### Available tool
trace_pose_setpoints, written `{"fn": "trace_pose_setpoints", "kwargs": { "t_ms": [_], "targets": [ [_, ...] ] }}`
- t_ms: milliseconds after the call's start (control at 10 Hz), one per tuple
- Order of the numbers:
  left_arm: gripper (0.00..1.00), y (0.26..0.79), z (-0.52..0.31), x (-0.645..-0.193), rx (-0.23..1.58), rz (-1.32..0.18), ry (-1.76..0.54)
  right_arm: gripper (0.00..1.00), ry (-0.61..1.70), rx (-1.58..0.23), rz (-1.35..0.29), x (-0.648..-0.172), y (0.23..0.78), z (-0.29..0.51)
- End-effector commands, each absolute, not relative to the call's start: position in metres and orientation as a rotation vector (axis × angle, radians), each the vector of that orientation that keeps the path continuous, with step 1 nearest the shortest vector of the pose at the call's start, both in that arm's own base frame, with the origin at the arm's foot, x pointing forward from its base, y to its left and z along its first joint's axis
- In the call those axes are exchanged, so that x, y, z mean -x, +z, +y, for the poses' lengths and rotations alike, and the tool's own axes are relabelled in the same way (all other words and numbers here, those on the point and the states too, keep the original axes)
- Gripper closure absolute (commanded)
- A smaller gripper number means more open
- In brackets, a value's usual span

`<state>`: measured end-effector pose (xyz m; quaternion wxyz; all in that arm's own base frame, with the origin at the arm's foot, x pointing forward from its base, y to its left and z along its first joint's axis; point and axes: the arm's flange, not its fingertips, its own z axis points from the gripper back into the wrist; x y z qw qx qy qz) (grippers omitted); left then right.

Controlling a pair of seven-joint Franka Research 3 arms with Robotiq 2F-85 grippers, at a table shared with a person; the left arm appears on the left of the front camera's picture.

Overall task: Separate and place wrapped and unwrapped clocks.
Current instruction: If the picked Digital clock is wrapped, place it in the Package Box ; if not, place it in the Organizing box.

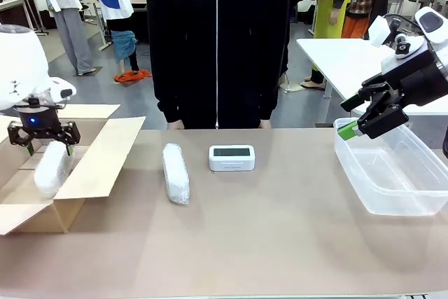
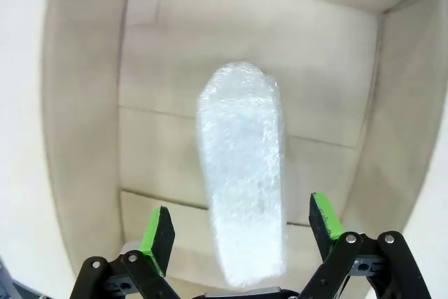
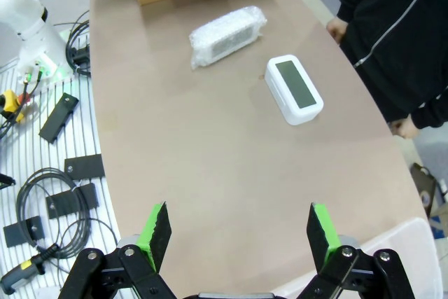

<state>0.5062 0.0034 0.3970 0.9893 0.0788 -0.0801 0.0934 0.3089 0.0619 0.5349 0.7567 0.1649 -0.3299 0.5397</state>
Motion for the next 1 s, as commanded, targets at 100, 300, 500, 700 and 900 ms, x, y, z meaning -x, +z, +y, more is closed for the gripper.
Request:
{"fn": "trace_pose_setpoints", "kwargs": {
  "t_ms": [100,300,500,700,900],
  "targets": [
    [0.0,0.461,0.006,-0.468,-0.107,-0.14,0.089,0.0,1.193,-0.394,-0.733,-0.313,0.533,0.063],
    [0.0,0.507,-0.003,-0.451,-0.047,-0.147,0.06,0.0,1.193,-0.394,-0.733,-0.313,0.533,0.063],
    [0.0,0.537,-0.008,-0.434,-0.006,-0.157,0.011,0.0,1.193,-0.394,-0.733,-0.313,0.533,0.063],
    [0.0,0.555,-0.012,-0.419,-0.012,-0.217,-0.013,0.0,1.193,-0.394,-0.733,-0.313,0.533,0.063],
    [0.0,0.559,-0.016,-0.411,0.017,-0.268,-0.027,0.0,1.193,-0.394,-0.733,-0.313,0.533,0.063]
  ]
}}
